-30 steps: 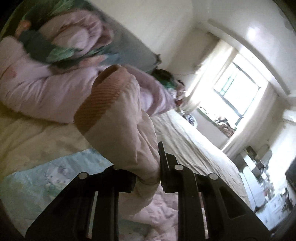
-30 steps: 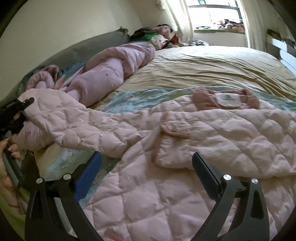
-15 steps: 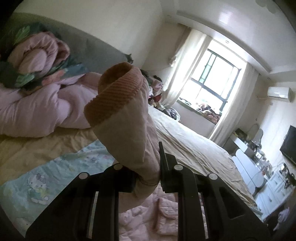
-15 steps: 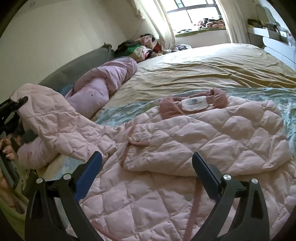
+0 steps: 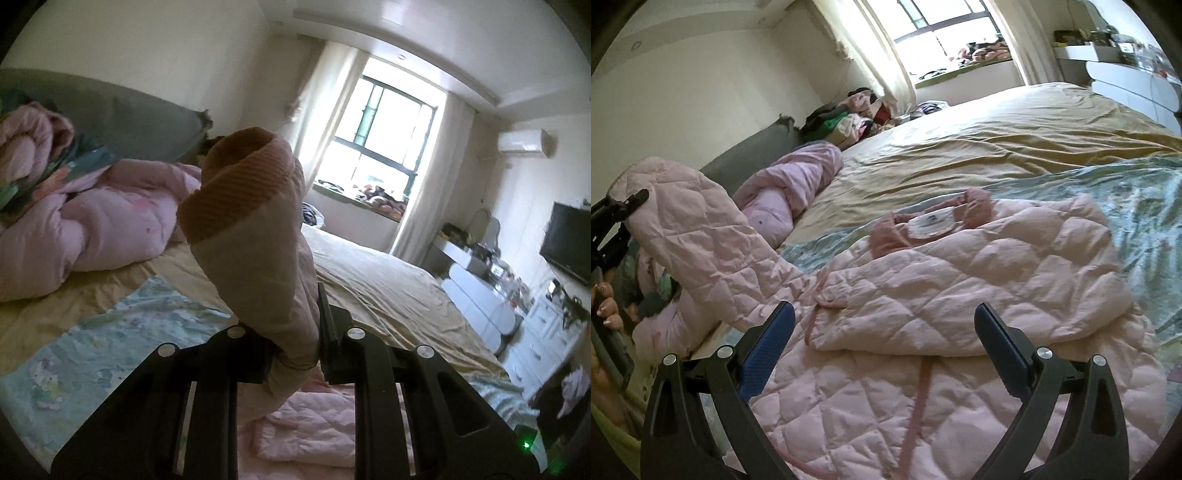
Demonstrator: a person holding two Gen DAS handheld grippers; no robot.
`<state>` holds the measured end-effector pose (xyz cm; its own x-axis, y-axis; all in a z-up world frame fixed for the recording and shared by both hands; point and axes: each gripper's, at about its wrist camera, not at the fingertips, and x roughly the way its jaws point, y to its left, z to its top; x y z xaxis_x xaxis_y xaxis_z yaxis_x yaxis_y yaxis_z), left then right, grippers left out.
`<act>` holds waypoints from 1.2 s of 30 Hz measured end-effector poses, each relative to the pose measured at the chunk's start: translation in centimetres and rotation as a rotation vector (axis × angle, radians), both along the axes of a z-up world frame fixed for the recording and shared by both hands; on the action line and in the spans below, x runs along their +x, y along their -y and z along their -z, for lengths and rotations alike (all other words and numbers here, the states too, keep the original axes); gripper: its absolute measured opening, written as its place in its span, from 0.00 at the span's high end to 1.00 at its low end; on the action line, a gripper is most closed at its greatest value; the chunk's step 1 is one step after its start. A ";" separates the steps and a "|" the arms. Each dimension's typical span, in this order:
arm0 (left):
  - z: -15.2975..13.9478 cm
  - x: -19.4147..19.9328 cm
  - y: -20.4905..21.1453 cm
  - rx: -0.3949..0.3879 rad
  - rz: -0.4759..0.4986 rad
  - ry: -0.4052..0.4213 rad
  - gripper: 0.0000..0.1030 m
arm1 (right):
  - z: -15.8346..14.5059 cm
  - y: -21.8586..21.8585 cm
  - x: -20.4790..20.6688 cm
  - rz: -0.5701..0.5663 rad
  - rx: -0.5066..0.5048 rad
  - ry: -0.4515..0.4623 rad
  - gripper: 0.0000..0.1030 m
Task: Fold large clothes
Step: 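Fold the held sleeve across the coat body toward the collar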
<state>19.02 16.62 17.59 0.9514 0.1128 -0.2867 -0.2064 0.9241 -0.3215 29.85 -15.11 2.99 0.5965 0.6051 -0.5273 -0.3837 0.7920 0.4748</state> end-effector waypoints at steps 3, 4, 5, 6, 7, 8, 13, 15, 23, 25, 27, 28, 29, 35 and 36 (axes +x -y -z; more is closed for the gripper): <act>0.3 0.9 1.8 0.018 0.038 -0.011 0.89 | 0.2 1.6 0.2 0.032 0.009 -0.005 0.06; 0.6 1.2 2.3 0.028 0.050 -0.015 0.89 | 0.3 2.0 0.2 0.038 0.013 -0.006 0.06; 0.8 1.4 2.8 0.035 0.062 -0.019 0.89 | 0.3 2.5 0.2 0.047 0.017 -0.008 0.06; 1.2 1.8 3.4 0.046 0.078 -0.024 0.89 | 0.4 3.0 0.2 0.057 0.019 -0.008 0.06; 1.5 2.1 3.9 0.052 0.088 -0.028 0.89 | 0.4 3.5 0.2 0.065 0.021 -0.009 0.06; 1.9 2.5 4.6 0.058 0.106 -0.034 0.89 | 0.4 3.7 0.3 0.068 0.022 -0.010 0.06; 3.6 3.8 7.1 0.067 0.173 -0.056 0.89 | 0.6 5.6 0.5 0.105 0.028 -0.015 0.06; 4.3 4.3 8.2 0.072 0.203 -0.065 0.89 | 0.7 6.5 0.6 0.122 0.032 -0.017 0.06; 7.4 6.0 11.8 0.082 0.311 -0.122 0.89 | 1.4 9.6 1.1 0.197 0.056 -0.038 0.06; 8.1 6.3 12.8 0.098 0.331 -0.144 0.89 | 1.7 10.3 1.3 0.217 0.068 -0.048 0.06; 9.2 6.6 13.9 0.109 0.353 -0.168 0.89 | 2.0 11.0 1.5 0.236 0.074 -0.060 0.06; 9.4 6.7 14.3 0.111 0.362 -0.177 0.89 | 2.1 11.4 1.7 0.247 0.080 -0.065 0.06; 10.1 7.0 14.9 0.117 0.381 -0.198 0.89 | 2.1 11.8 1.7 0.257 0.084 -0.069 0.06; 13.7 8.0 17.9 0.129 0.453 -0.293 0.87 | 2.4 14.1 2.0 0.311 0.108 -0.082 0.06; 14.3 8.0 18.4 0.136 0.461 -0.307 0.85 | 2.5 14.5 2.0 0.319 0.110 -0.085 0.06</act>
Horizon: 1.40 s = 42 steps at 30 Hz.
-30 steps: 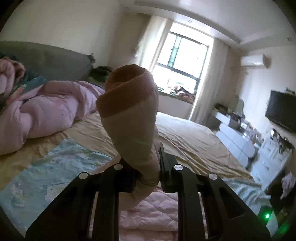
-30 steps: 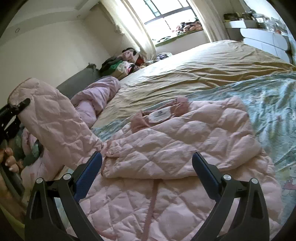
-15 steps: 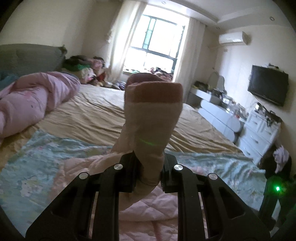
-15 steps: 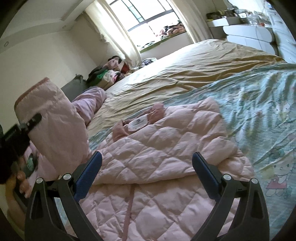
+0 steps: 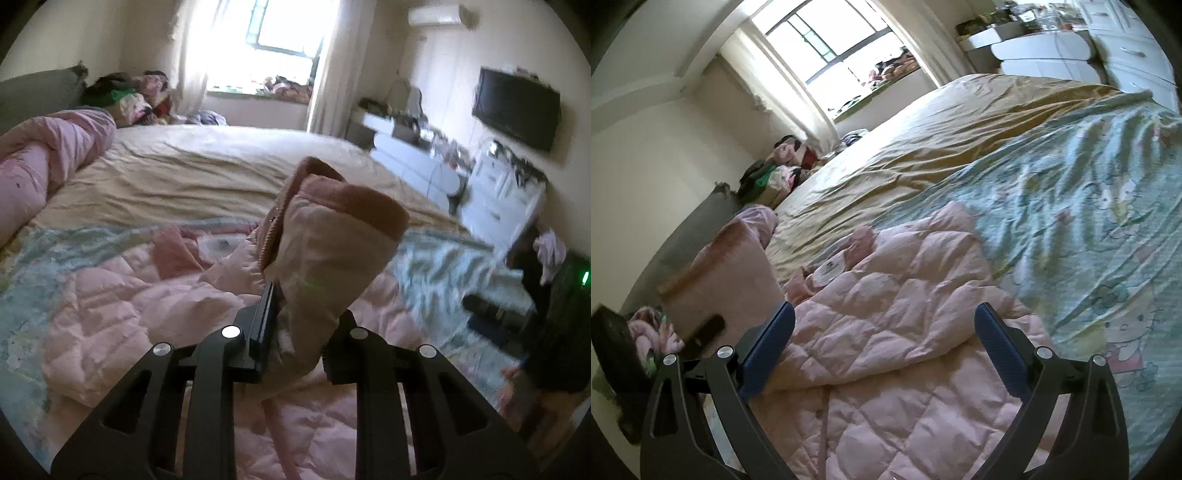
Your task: Fold large clothes
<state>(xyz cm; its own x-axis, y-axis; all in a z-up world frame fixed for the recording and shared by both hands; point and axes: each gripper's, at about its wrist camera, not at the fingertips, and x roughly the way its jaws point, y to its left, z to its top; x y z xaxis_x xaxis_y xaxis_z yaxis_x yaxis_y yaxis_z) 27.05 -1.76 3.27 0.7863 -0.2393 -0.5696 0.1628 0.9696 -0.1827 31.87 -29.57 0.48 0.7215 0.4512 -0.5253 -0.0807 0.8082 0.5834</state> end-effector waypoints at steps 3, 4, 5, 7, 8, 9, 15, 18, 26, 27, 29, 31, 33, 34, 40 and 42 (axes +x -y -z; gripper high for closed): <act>2.1 0.1 1.5 0.018 0.036 -0.051 0.80 | 0.3 0.7 0.1 0.011 0.002 -0.013 0.06; 2.6 0.1 2.0 0.028 0.048 -0.063 0.79 | 0.4 0.8 0.1 0.012 0.001 -0.014 0.06; 3.5 0.1 2.7 0.052 0.070 -0.083 0.75 | 0.5 1.0 0.1 0.015 -0.002 -0.016 0.06; 4.8 0.1 4.0 0.106 0.097 -0.114 0.71 | 0.6 1.3 0.0 0.018 -0.004 -0.020 0.06; 5.6 0.0 4.6 0.140 0.111 -0.132 0.68 | 0.6 1.4 0.0 0.016 -0.004 -0.022 0.06; 6.2 -0.2 4.9 0.162 0.119 -0.143 0.66 | 0.6 1.4 0.0 0.015 -0.008 -0.023 0.06; 7.9 -1.5 5.8 0.207 0.176 -0.212 0.32 | 0.5 0.9 0.0 -0.011 -0.018 -0.030 0.06; 7.7 -2.8 5.5 0.189 0.241 -0.228 0.16 | 0.4 -0.1 0.1 -0.051 -0.010 -0.033 0.06; 4.0 -3.3 -0.5 0.169 0.170 -0.233 0.09 | 1.7 -3.8 1.6 -0.202 0.063 -0.132 0.06; 3.3 -2.8 -1.7 0.173 0.129 -0.218 0.09 | 1.8 -4.4 1.8 -0.214 0.059 -0.137 0.06; 2.0 -1.3 -5.0 0.159 0.028 -0.202 0.09 | 2.3 -5.8 2.3 -0.244 0.058 -0.161 0.08; 1.3 0.2 -7.8 0.130 -0.065 -0.210 0.09 | 2.9 -6.7 2.8 -0.259 0.080 -0.192 0.20; 1.1 1.2 -11.6 0.051 -0.167 -0.197 0.09 | 3.3 -7.3 3.4 -0.245 0.075 -0.212 0.29; 1.2 1.4 -13.3 -0.003 -0.206 -0.184 0.09 | 3.5 -7.5 3.7 -0.241 0.077 -0.216 0.33; 3.9 0.9 -21.4 -0.172 -0.379 -0.175 0.09 | 6.0 -8.3 6.1 -0.180 0.055 -0.272 0.68; 4.2 1.0 -23.4 -0.164 -0.429 -0.180 0.09 | 6.9 -8.7 6.6 -0.177 0.052 -0.289 0.82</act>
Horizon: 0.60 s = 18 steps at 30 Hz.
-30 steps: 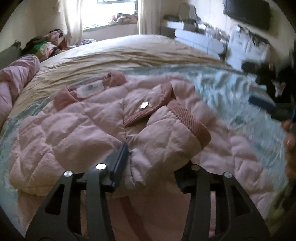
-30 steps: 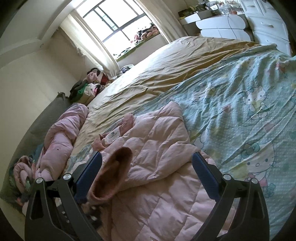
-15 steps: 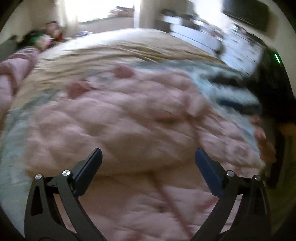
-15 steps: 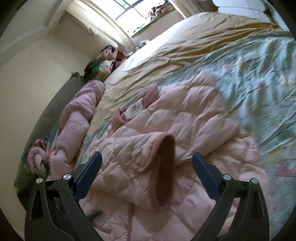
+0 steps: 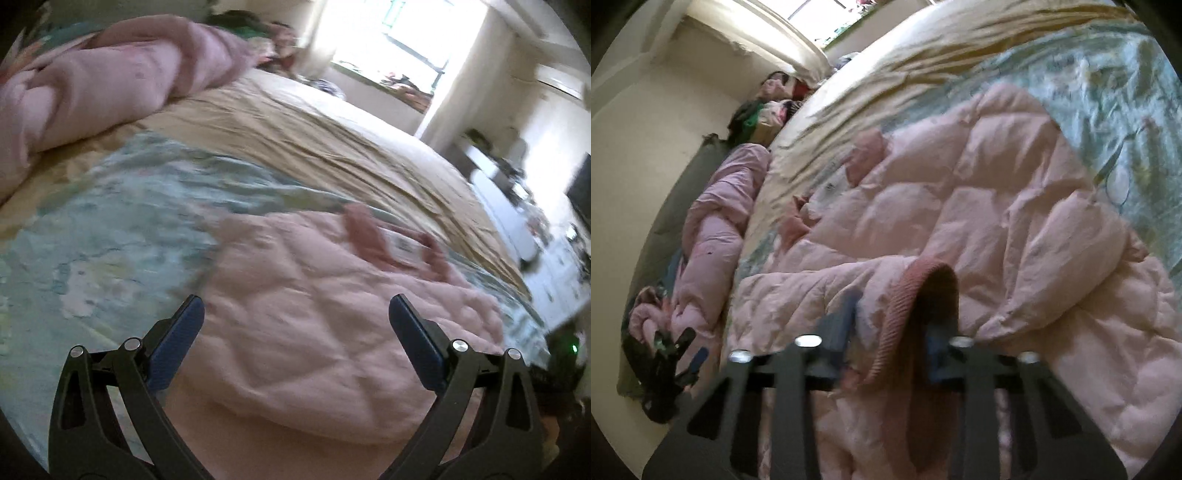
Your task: Fold large clothes
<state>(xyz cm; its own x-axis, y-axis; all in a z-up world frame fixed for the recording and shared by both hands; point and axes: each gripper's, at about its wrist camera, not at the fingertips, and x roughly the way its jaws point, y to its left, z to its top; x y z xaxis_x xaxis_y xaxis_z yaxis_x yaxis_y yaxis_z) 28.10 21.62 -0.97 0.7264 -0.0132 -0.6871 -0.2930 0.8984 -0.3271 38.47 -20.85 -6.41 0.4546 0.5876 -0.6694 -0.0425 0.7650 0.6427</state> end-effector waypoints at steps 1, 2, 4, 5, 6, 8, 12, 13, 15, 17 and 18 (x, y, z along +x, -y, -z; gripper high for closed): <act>0.2 0.0 -0.9 -0.010 -0.017 -0.003 0.09 | 0.1 -0.2 0.1 0.001 -0.014 0.007 0.87; 0.3 -0.1 -1.7 -0.024 -0.027 -0.002 0.09 | -0.4 -0.5 0.0 0.003 -0.044 0.038 0.93; 0.5 -0.3 -3.5 -0.066 -0.055 0.004 0.09 | -2.0 -1.0 0.0 -0.003 -0.074 0.109 0.94; 0.6 -0.4 -4.3 -0.082 -0.075 0.004 0.09 | -2.9 -1.2 0.2 -0.012 -0.087 0.147 0.94; 0.5 -0.4 -4.9 -0.091 -0.086 0.006 0.09 | -4.3 -1.5 0.3 -0.023 -0.105 0.196 0.95; 0.3 -0.4 -5.5 -0.101 -0.099 0.019 0.09 | -7.1 -2.3 0.8 -0.039 -0.149 0.295 0.95; -0.2 0.3 -5.1 -0.081 -0.084 0.030 0.09 | -12.3 -3.5 2.0 -0.056 -0.208 0.429 0.95; -0.1 0.6 -4.8 -0.077 -0.066 0.032 0.09 | -13.3 -3.8 2.5 -0.049 -0.241 0.453 0.95; -0.1 1.3 -3.6 -0.049 -0.022 0.028 0.09 | -13.9 -4.0 3.5 -0.038 -0.282 0.467 0.95; 0.2 2.1 -2.2 -0.022 0.024 0.018 0.09 | -13.5 -4.1 4.4 -0.026 -0.327 0.454 0.95; 0.3 2.3 -1.8 -0.016 0.040 0.015 0.09 | -13.0 -4.1 4.9 -0.023 -0.339 0.438 0.95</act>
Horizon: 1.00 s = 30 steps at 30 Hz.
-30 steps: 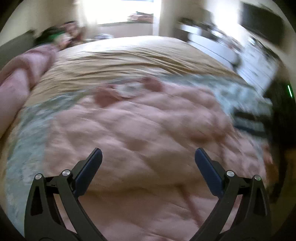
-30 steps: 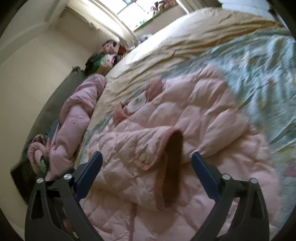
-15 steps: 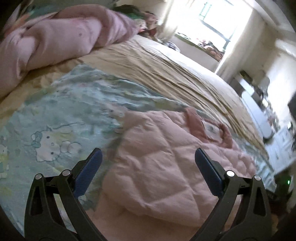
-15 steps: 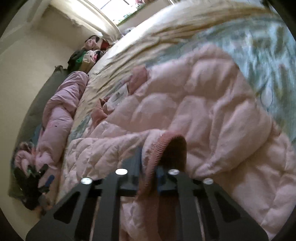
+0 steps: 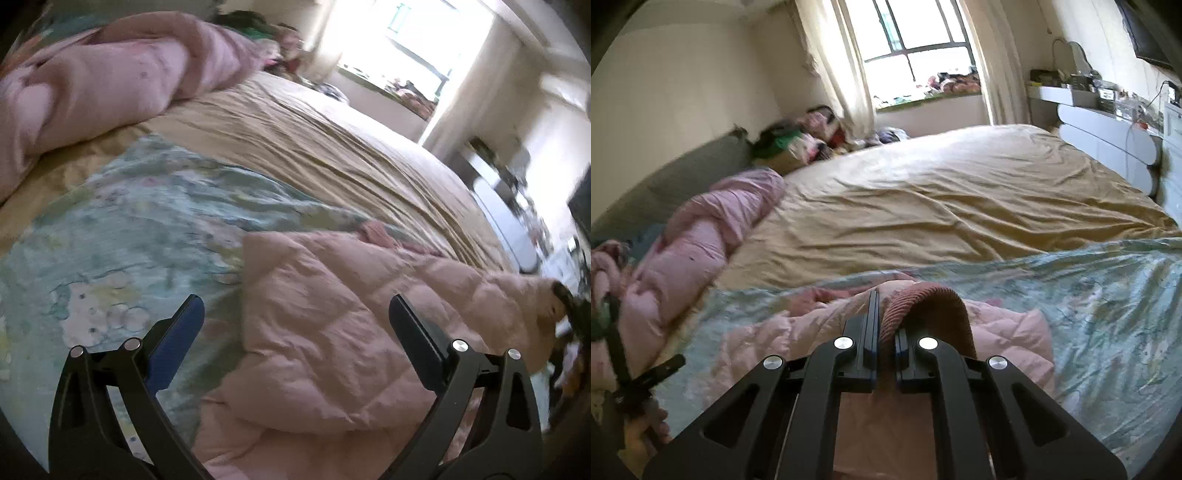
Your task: Fold large clothes
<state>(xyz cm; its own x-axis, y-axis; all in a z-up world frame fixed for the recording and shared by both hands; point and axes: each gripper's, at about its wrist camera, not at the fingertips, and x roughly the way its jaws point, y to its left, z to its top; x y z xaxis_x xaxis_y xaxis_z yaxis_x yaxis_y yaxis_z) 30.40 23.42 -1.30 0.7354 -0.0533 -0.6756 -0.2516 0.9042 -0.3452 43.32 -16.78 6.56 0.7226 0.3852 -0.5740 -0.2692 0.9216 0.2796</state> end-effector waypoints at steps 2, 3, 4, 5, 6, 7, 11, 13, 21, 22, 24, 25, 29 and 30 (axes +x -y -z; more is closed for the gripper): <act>0.3 0.5 1.1 0.014 0.033 -0.011 0.09 | 1.4 0.5 0.6 0.020 -0.003 -0.033 0.95; 0.5 0.7 1.8 0.024 0.050 -0.016 0.09 | 1.9 0.5 0.7 0.027 -0.005 -0.041 0.95; 0.8 0.9 2.3 0.035 0.067 -0.024 0.09 | 2.6 0.9 0.8 0.040 -0.007 -0.055 0.95; 1.0 1.0 2.9 0.048 0.085 -0.031 0.09 | 3.2 1.0 0.8 0.048 -0.005 -0.068 0.95; 1.2 1.2 3.2 0.058 0.094 -0.036 0.09 | 3.7 1.1 0.9 0.054 -0.002 -0.079 0.95; 1.4 1.3 3.6 0.067 0.105 -0.042 0.09 | 4.0 1.1 0.8 0.058 -0.002 -0.087 0.95; 2.0 1.6 5.0 0.077 0.144 -0.057 0.09 | 5.3 1.3 1.0 0.069 -0.013 -0.118 0.95; 2.3 1.7 5.5 0.087 0.162 -0.061 0.09 | 5.6 1.3 1.0 0.070 -0.020 -0.125 0.95; 2.6 1.9 7.5 0.134 0.215 -0.063 0.09 | 5.9 1.0 1.0 0.083 -0.040 -0.135 0.92; 2.7 1.9 7.6 0.137 0.217 -0.064 0.09 | 5.9 1.0 1.0 0.086 -0.041 -0.137 0.89; 3.0 1.9 7.7 0.134 0.226 -0.074 0.10 | 5.9 1.2 0.7 0.089 -0.041 -0.137 0.85; 3.1 2.0 7.8 0.130 0.232 -0.078 0.11 | 5.9 1.3 0.6 0.093 -0.049 -0.134 0.81; 3.4 2.0 8.2 0.136 0.249 -0.086 0.31 | 5.5 1.8 -0.6 0.124 -0.076 -0.104 0.61; 3.6 2.0 8.2 0.134 0.257 -0.089 0.37 | 5.2 1.8 -0.9 0.129 -0.084 -0.096 0.61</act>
<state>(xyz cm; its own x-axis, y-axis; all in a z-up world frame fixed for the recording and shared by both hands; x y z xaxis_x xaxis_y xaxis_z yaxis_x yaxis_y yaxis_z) 32.38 15.18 -4.86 0.6468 -0.1354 -0.7505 -0.0330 0.9782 -0.2049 42.44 -18.60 1.34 0.7031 0.2406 -0.6692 -0.1232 0.9680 0.2186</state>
